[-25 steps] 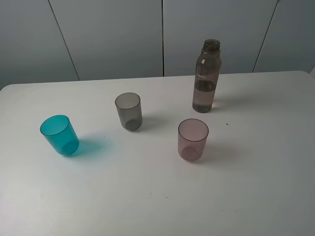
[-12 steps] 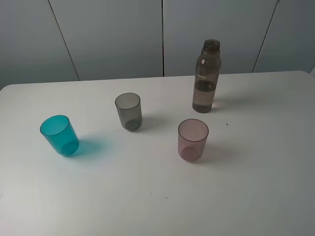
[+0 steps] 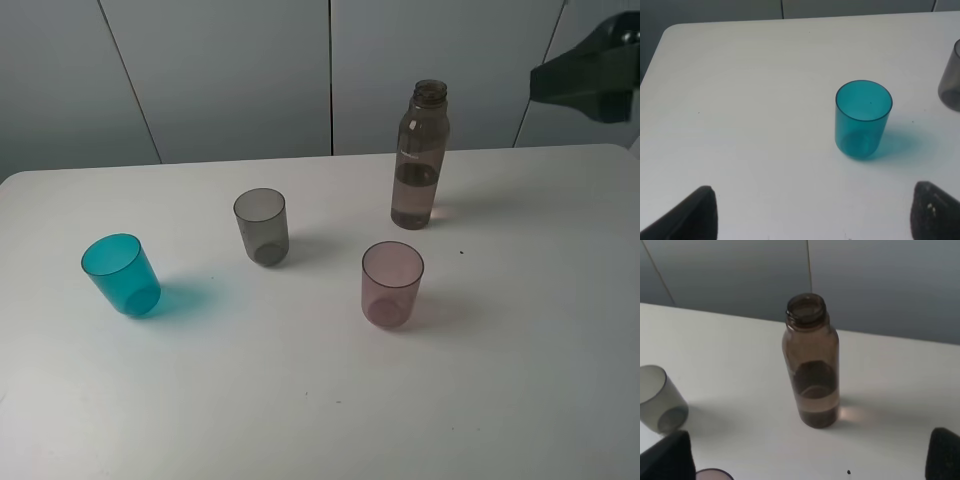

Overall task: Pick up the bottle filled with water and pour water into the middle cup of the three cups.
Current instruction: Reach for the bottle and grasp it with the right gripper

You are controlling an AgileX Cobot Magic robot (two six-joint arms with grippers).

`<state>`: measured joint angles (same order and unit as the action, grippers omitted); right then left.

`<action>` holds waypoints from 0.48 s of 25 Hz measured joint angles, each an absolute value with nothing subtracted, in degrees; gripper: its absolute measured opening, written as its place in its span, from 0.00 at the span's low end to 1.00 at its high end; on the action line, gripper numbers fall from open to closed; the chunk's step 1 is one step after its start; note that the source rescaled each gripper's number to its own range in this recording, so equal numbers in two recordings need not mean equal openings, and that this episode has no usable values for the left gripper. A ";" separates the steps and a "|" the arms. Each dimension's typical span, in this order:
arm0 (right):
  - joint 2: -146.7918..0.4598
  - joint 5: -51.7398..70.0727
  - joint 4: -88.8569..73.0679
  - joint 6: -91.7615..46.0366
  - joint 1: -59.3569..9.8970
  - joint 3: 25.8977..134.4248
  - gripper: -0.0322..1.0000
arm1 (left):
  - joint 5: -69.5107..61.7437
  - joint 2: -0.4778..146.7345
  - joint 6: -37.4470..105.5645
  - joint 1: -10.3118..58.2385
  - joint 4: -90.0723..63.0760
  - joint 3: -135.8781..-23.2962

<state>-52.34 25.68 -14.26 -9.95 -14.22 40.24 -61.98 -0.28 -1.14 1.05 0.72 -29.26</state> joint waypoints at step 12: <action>-69.88 5.73 -12.59 -11.57 -14.21 35.88 1.00 | -61.98 -0.28 -1.14 1.05 0.72 -29.26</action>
